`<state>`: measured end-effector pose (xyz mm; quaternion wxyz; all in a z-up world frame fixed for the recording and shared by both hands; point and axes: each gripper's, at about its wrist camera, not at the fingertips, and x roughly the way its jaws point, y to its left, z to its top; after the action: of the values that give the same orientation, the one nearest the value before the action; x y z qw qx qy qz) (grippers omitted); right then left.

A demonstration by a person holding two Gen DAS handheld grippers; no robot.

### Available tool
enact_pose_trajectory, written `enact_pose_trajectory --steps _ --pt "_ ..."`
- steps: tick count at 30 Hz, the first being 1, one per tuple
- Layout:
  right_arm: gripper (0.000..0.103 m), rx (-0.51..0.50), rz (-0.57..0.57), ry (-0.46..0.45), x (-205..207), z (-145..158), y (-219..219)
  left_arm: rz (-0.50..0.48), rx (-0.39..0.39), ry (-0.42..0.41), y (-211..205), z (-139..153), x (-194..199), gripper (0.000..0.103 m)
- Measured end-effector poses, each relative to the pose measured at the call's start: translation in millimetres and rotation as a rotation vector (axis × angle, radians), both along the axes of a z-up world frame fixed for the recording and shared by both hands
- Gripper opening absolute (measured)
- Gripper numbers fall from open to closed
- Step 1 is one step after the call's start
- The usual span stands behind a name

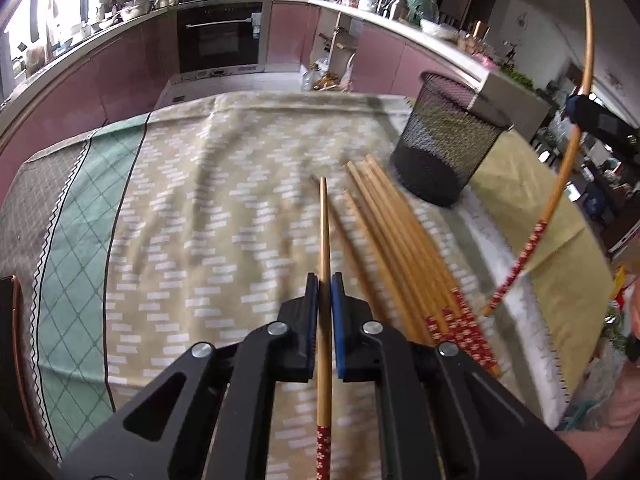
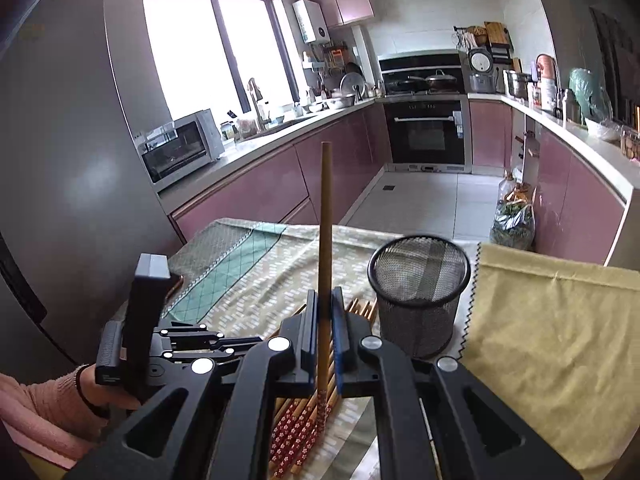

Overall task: Organize utensils
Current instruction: 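Lift the held chopsticks upright with both grippers and carry them over the mesh cup, then lower the chopsticks into the black mesh cup and open both grippers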

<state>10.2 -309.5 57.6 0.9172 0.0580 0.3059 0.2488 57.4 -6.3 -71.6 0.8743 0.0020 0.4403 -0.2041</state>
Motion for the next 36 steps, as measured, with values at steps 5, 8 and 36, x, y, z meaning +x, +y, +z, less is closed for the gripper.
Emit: enact_pose_trajectory --steps 5,8,36 --pt "0.006 0.026 -0.019 -0.059 -1 21 -10 -0.003 -0.081 -0.062 6 34 -2 0.007" --pt "0.006 0.026 -0.031 -0.087 -1 32 -14 -0.002 -0.129 -0.098 9 53 -1 0.007" --pt "0.006 -0.066 -0.153 -0.138 84 55 -39 -0.165 -0.249 -0.338 -97 197 58 0.007"
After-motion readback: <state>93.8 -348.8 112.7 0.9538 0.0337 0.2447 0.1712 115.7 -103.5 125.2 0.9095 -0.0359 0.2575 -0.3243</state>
